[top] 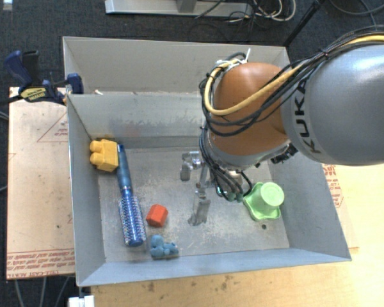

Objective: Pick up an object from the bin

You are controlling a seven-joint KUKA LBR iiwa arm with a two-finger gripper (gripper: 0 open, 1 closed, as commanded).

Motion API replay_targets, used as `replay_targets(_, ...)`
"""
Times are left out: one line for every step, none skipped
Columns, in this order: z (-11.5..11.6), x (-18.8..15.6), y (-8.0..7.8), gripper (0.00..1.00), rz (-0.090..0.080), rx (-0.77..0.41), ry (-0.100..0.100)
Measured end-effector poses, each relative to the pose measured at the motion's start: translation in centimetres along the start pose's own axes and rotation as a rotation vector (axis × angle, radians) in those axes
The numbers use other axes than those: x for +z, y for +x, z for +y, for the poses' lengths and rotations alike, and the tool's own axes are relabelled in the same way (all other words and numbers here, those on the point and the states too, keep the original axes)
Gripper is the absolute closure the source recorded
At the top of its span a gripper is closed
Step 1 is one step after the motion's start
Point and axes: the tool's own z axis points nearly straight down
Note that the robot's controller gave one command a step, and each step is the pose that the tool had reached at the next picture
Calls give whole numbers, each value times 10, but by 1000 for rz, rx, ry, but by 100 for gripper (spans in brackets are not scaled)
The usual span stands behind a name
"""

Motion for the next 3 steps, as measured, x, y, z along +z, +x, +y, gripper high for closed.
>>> replay_targets(65,139,14,0,1,-196,1)
replay_targets(77,132,35,0,-28,-635,1)
replay_targets(76,134,39,100,-12,-634,0)
